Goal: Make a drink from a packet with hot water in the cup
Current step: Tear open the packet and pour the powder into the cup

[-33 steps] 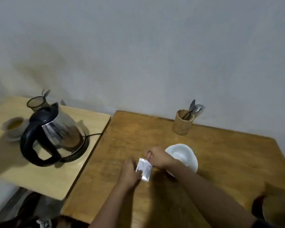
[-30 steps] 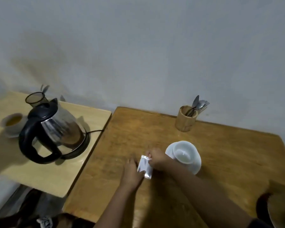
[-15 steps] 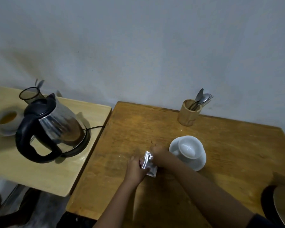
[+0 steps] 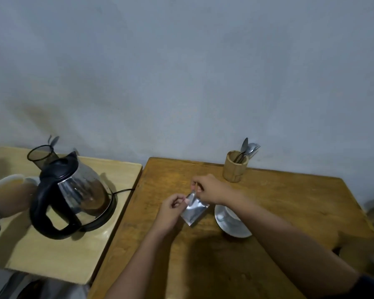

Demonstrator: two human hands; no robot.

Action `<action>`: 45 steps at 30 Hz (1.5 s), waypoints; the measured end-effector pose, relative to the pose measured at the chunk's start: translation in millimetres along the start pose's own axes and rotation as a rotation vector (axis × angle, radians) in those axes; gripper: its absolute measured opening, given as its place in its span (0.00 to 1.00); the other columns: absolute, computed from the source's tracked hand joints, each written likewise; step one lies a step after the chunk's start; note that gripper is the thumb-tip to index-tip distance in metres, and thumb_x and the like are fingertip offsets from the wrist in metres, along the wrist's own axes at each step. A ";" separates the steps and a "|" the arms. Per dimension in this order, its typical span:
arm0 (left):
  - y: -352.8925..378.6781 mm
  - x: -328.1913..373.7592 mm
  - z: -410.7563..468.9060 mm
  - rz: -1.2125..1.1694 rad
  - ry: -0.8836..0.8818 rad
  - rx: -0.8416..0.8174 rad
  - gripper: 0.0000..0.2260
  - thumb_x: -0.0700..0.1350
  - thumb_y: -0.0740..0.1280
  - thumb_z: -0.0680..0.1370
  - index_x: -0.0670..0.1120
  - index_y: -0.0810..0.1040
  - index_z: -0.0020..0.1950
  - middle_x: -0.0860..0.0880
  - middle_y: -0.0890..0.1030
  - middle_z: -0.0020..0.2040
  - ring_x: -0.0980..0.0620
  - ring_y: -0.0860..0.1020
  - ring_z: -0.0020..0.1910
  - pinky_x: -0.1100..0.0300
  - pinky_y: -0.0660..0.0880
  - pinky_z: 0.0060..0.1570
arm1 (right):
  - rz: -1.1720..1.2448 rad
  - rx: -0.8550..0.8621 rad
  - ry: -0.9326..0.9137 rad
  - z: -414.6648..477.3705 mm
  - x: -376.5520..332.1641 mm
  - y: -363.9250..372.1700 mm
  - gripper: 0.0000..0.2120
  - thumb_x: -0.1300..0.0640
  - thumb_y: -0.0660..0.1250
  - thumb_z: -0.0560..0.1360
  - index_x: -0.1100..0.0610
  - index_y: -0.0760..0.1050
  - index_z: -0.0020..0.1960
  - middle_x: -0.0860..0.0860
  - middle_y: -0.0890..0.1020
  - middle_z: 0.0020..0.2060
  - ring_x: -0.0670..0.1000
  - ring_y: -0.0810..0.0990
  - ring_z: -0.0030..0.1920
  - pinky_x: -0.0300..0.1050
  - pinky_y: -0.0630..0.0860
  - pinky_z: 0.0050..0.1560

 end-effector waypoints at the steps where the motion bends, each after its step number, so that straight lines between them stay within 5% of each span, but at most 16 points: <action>1: 1.2 7.6 1.1 -0.013 0.018 0.005 0.05 0.38 0.65 0.75 0.46 0.78 0.42 0.51 0.77 0.35 0.62 0.76 0.33 0.72 0.72 0.35 | 0.017 0.027 -0.007 -2.2 -1.4 -6.5 0.10 0.67 0.60 0.70 0.55 0.75 0.44 0.52 0.76 0.35 0.52 0.74 0.37 0.46 0.72 0.39; 5: 9.0 27.3 3.9 -0.010 0.051 -0.022 0.05 0.43 0.65 0.76 0.45 0.80 0.46 0.47 0.81 0.42 0.55 0.78 0.42 0.61 0.73 0.42 | 0.031 0.101 -0.040 -12.8 -5.3 -27.4 0.09 0.66 0.63 0.70 0.52 0.74 0.41 0.51 0.76 0.33 0.51 0.76 0.36 0.46 0.75 0.38; 10: 17.6 43.8 8.0 -0.017 0.114 -0.033 0.05 0.43 0.63 0.77 0.47 0.80 0.45 0.50 0.80 0.41 0.56 0.77 0.41 0.71 0.72 0.38 | 0.041 0.140 -0.021 -18.7 -4.8 -42.3 0.05 0.63 0.65 0.71 0.55 0.77 0.42 0.51 0.77 0.34 0.49 0.75 0.35 0.43 0.73 0.39; 14: 22.7 49.4 14.2 -0.003 0.108 -0.033 0.07 0.42 0.63 0.77 0.42 0.80 0.48 0.47 0.80 0.44 0.53 0.76 0.44 0.61 0.71 0.45 | 0.027 0.176 -0.014 -20.3 -3.2 -46.1 0.07 0.65 0.63 0.71 0.56 0.79 0.41 0.50 0.78 0.33 0.45 0.74 0.32 0.38 0.72 0.37; 22: 20.3 51.7 19.7 -0.099 -0.012 -0.010 0.11 0.39 0.64 0.76 0.49 0.78 0.35 0.49 0.80 0.39 0.50 0.76 0.41 0.58 0.70 0.41 | -0.137 0.178 -0.181 -21.0 -15.5 -41.3 0.07 0.65 0.62 0.71 0.60 0.78 0.44 0.54 0.78 0.42 0.56 0.77 0.44 0.53 0.76 0.45; 27: 8.0 50.5 20.5 -0.132 0.004 0.109 0.13 0.35 0.63 0.75 0.45 0.74 0.31 0.47 0.75 0.33 0.53 0.72 0.35 0.68 0.68 0.32 | -0.274 0.187 -0.353 -23.7 -34.6 -31.2 0.07 0.64 0.61 0.72 0.60 0.77 0.45 0.57 0.77 0.42 0.58 0.76 0.44 0.57 0.75 0.41; 30: -6.8 47.9 20.6 -0.181 0.002 0.213 0.11 0.35 0.63 0.75 0.45 0.75 0.34 0.47 0.76 0.34 0.54 0.72 0.35 0.73 0.68 0.28 | -0.309 0.238 -0.445 -25.5 -44.8 -24.5 0.09 0.64 0.62 0.72 0.60 0.78 0.49 0.58 0.77 0.44 0.58 0.76 0.44 0.51 0.73 0.37; 33: -24.7 47.0 20.9 -0.213 0.016 0.332 0.12 0.36 0.62 0.76 0.46 0.75 0.33 0.48 0.74 0.31 0.54 0.70 0.32 0.63 0.68 0.32 | -0.330 0.258 -0.554 -25.4 -53.3 -16.0 0.08 0.66 0.62 0.72 0.61 0.77 0.49 0.59 0.77 0.44 0.58 0.75 0.43 0.51 0.74 0.36; 37: -46.5 39.5 20.2 -0.283 0.012 0.415 0.16 0.41 0.60 0.79 0.43 0.71 0.30 0.51 0.71 0.21 0.54 0.69 0.22 0.62 0.65 0.23 | -0.373 0.247 -0.647 -23.4 -61.9 -9.4 0.09 0.68 0.62 0.70 0.61 0.76 0.49 0.58 0.78 0.44 0.57 0.75 0.43 0.55 0.76 0.39; 45: -69.7 37.0 17.7 -0.357 -0.026 0.546 0.16 0.41 0.59 0.78 0.45 0.70 0.30 0.47 0.70 0.27 0.51 0.68 0.28 0.63 0.65 0.27 | -0.337 0.286 -0.772 -29.4 -74.4 -3.2 0.10 0.67 0.59 0.70 0.62 0.76 0.49 0.59 0.80 0.45 0.54 0.74 0.45 0.43 0.71 0.44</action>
Point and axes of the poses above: each hand's wrist, its own z-axis towards the middle knuckle, its own y-axis out of the palm, x = y × z, the point moved 4 cm from there along z, towards the middle knuckle
